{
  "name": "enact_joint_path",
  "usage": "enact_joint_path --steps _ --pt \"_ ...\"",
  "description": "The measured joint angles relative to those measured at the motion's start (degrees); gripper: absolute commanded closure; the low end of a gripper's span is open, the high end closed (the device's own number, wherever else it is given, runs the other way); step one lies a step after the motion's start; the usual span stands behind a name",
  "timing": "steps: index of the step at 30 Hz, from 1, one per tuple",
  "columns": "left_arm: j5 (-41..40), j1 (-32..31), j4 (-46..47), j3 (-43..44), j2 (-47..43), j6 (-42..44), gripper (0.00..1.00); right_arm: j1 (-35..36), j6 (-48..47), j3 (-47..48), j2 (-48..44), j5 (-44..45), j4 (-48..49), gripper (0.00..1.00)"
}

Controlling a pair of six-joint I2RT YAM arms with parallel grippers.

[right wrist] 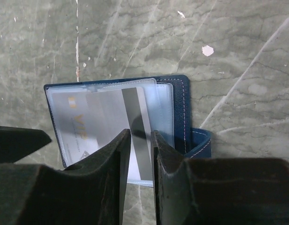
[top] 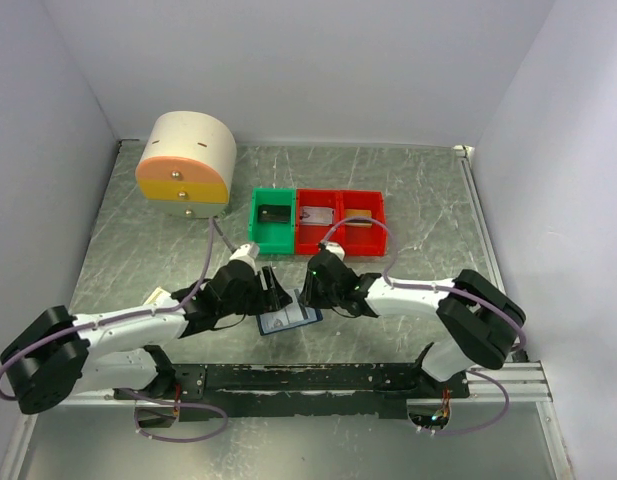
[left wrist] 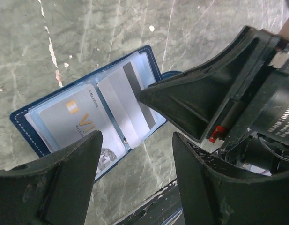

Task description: Take the credit cards out of the card holder

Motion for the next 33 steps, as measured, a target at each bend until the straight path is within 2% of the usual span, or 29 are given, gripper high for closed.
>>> enact_joint_path --steps 11,16,27,33 --pt "6.4 0.0 8.0 -0.1 10.4 -1.4 0.37 -1.8 4.0 -7.3 -3.4 -0.7 8.8 0.75" --pt "7.0 0.0 11.4 -1.2 11.7 -3.0 0.46 -1.9 4.1 -7.9 -3.5 -0.9 9.8 0.75" --pt "7.2 0.0 12.7 -2.4 13.0 -4.7 0.55 -1.9 4.0 -8.2 -3.5 -1.0 10.3 0.75" --pt "6.9 0.0 12.0 -2.1 13.7 -4.7 0.68 -1.9 4.0 -8.2 -3.5 -1.0 10.3 0.75"
